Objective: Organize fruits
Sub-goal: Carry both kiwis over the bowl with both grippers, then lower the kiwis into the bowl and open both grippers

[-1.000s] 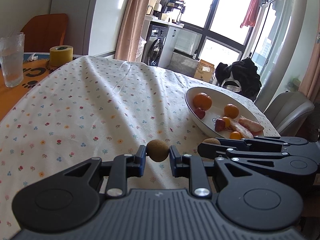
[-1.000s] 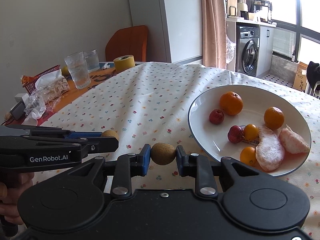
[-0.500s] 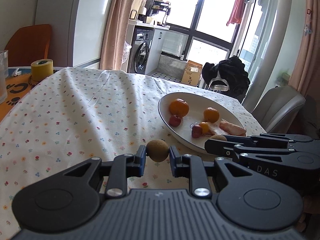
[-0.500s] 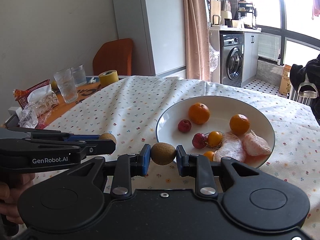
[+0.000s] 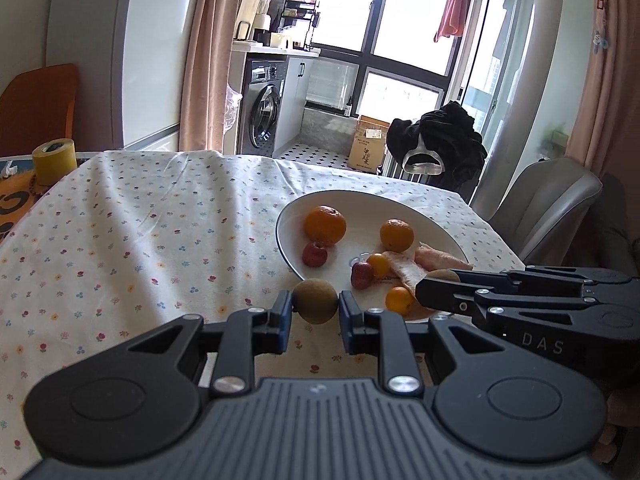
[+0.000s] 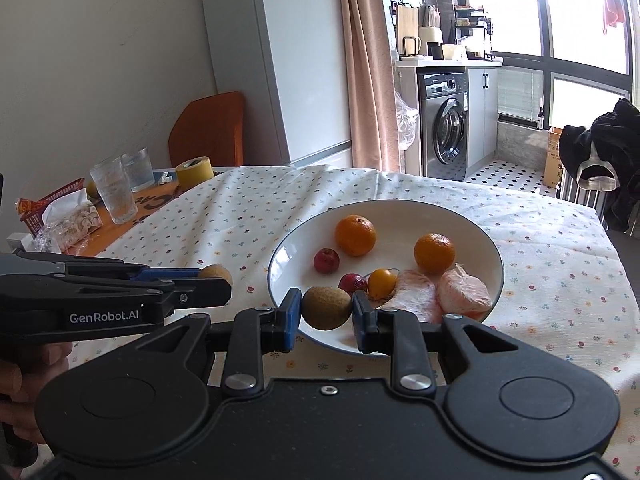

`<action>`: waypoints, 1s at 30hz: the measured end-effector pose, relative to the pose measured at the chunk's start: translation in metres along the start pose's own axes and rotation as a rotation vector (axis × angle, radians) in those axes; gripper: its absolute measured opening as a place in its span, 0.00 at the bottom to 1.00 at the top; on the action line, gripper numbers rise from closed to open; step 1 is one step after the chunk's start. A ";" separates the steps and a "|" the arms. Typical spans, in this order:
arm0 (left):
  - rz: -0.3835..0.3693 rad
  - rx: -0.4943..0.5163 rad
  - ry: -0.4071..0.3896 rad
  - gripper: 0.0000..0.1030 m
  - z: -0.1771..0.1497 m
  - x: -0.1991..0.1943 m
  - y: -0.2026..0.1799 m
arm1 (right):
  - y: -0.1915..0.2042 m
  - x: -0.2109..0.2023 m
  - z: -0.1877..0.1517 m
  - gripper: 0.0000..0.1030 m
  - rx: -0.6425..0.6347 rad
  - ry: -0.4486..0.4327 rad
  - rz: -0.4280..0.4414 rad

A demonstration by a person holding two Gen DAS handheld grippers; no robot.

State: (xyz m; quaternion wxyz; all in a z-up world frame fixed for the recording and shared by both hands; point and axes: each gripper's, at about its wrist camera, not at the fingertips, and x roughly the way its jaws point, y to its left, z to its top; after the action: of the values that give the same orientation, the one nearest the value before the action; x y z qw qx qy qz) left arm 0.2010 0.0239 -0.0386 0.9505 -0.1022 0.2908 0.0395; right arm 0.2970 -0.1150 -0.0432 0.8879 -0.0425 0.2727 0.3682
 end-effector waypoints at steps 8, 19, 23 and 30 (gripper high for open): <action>-0.002 0.014 0.010 0.22 0.007 0.014 -0.007 | -0.017 0.001 0.002 0.25 0.020 -0.007 -0.015; -0.015 0.031 0.038 0.23 0.014 0.038 -0.016 | -0.033 0.011 0.004 0.25 0.040 0.001 -0.028; -0.005 0.025 0.049 0.23 0.016 0.044 -0.017 | -0.036 0.013 0.006 0.25 0.048 -0.001 -0.029; 0.008 0.000 0.051 0.26 0.013 0.037 -0.006 | -0.028 0.017 0.008 0.25 0.034 0.004 -0.022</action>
State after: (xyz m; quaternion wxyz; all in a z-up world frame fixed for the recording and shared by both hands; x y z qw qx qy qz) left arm 0.2401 0.0214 -0.0476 0.9426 -0.1021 0.3154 0.0405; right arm 0.3294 -0.1225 -0.0489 0.8919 -0.0314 0.2803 0.3536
